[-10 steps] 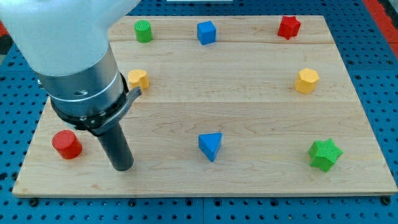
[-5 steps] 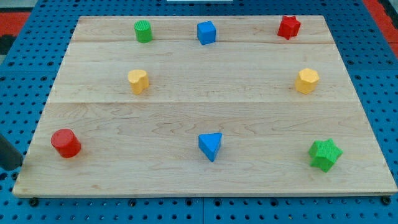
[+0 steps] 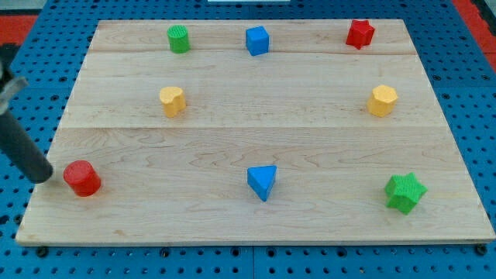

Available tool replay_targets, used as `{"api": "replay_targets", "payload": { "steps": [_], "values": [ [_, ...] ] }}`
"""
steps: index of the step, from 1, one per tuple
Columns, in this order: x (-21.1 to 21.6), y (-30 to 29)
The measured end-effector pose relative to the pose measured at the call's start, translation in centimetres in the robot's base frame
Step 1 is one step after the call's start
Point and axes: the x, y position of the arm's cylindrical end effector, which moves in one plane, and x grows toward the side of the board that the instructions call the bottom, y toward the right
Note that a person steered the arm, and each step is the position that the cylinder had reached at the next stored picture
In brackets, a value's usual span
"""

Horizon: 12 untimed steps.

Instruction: Move the red circle towards the center

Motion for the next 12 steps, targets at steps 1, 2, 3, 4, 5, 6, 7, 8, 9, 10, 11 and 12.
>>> {"api": "replay_targets", "payload": {
  "steps": [1, 2, 3, 4, 5, 6, 7, 8, 9, 10, 11, 12],
  "values": [
    [0.0, -0.7],
    [2.2, -0.6],
    [3.1, -0.6],
    [3.1, -0.1],
    [3.1, 3.8],
    [3.1, 5.6],
    [3.1, 5.6],
    [2.8, 5.6],
    [1.6, 5.6],
    [1.1, 5.6],
    [0.7, 5.6],
    [-1.1, 6.7]
  ]
}}
